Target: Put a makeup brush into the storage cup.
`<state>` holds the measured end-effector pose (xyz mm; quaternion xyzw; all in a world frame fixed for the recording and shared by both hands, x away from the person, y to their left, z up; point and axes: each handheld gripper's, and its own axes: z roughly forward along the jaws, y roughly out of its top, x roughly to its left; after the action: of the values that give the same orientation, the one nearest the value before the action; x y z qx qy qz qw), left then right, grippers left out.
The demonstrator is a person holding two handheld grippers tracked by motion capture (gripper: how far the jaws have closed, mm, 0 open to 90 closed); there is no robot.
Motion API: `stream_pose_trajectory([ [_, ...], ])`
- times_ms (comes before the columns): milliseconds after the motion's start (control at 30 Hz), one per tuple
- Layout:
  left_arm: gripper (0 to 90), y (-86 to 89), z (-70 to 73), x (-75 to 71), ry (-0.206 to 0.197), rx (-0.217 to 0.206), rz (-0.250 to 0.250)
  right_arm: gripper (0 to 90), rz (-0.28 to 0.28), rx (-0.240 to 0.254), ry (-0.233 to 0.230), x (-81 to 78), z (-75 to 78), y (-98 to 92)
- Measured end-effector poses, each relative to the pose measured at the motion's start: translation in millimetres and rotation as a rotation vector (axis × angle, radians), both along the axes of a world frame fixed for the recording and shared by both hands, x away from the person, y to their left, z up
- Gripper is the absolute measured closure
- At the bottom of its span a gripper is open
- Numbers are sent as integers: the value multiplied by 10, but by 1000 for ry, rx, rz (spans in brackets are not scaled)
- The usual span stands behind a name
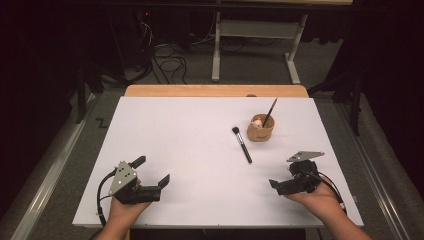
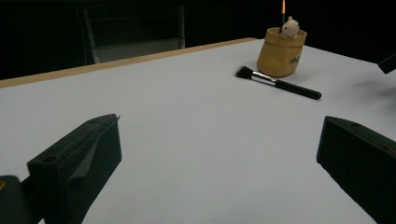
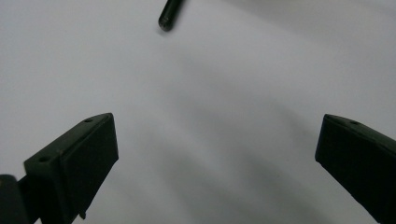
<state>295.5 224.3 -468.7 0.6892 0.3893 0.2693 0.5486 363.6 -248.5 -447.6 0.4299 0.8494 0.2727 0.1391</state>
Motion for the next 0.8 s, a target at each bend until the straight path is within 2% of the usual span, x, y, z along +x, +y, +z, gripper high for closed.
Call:
stream_pose_trajectory([
  [200, 9, 15, -2, -1, 3, -2, 5, 2, 9, -24, 62, 32, -7, 35],
  [433, 9, 33, 11, -24, -2, -18, 3, 3, -10, -32, 104, 41, -3, 34],
  [733, 9, 9, 14, -30, -4, -17, -5, 26, -10, -100, 177, 55, -5, 25],
  [800, 9, 3, 13, -32, -5, -19, -6, 34, -7, -103, 188, 63, 2, 21],
])
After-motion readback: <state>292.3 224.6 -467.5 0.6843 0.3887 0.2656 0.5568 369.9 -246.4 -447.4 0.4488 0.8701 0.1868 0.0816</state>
